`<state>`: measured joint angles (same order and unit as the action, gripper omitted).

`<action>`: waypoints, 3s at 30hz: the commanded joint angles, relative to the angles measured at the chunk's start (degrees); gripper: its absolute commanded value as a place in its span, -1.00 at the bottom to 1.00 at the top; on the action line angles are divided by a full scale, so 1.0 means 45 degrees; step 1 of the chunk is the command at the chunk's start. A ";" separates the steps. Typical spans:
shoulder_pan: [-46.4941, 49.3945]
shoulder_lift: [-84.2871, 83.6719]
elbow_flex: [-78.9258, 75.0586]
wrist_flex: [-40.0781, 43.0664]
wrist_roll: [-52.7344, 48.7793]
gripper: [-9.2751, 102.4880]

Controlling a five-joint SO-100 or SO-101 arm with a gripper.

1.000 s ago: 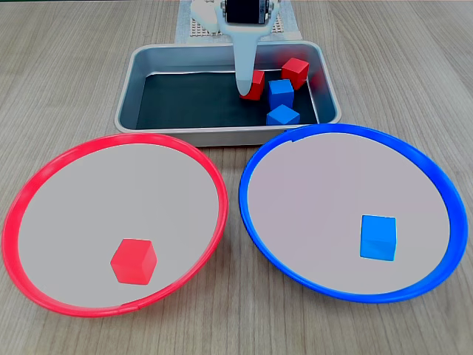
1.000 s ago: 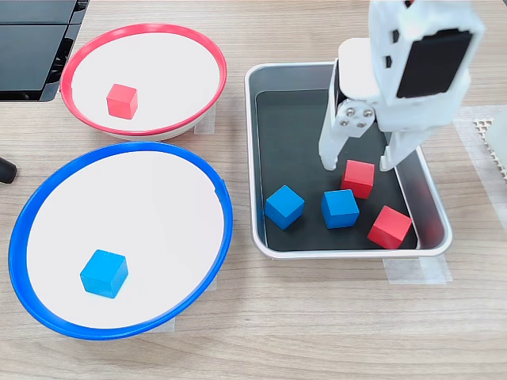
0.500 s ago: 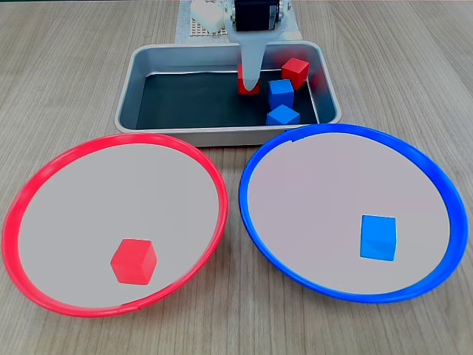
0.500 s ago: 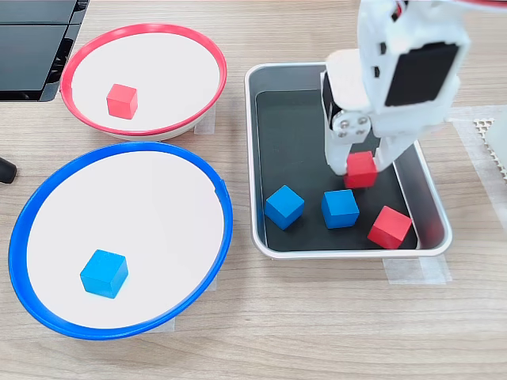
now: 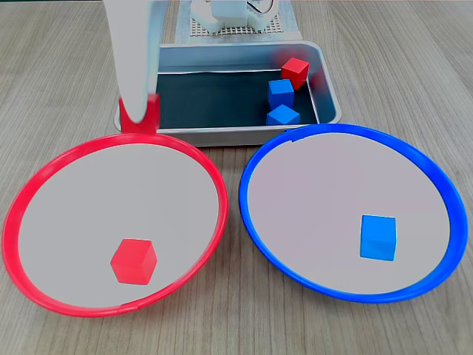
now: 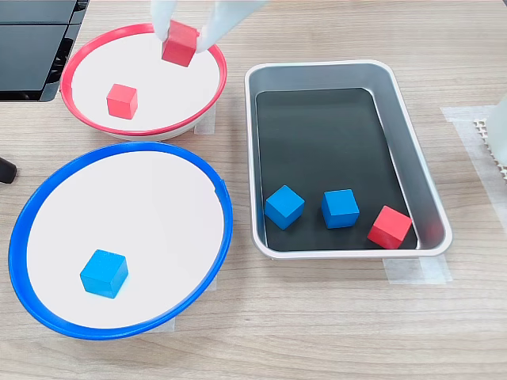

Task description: Move six blocks tray to matching dishes

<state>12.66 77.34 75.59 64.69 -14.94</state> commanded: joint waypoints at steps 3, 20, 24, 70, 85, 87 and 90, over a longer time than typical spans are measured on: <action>0.0254 -0.0898 -0.0371 -0.1602 -0.0879 -0.78; -0.0801 0.1816 0.2148 0.3223 -0.5195 -0.84; -0.2266 0.4434 0.4727 0.3926 -0.6172 -0.72; -0.4648 0.0488 0.0645 -0.0215 -0.4668 -0.84; -0.4512 0.0312 0.0332 0.0684 -0.3926 -0.82; -0.4434 0.1133 0.0762 0.2324 -0.4355 -0.84; -0.4141 0.2988 0.3203 0.4375 -0.5859 -0.84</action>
<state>-7.12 85.96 84.38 79.80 -37.97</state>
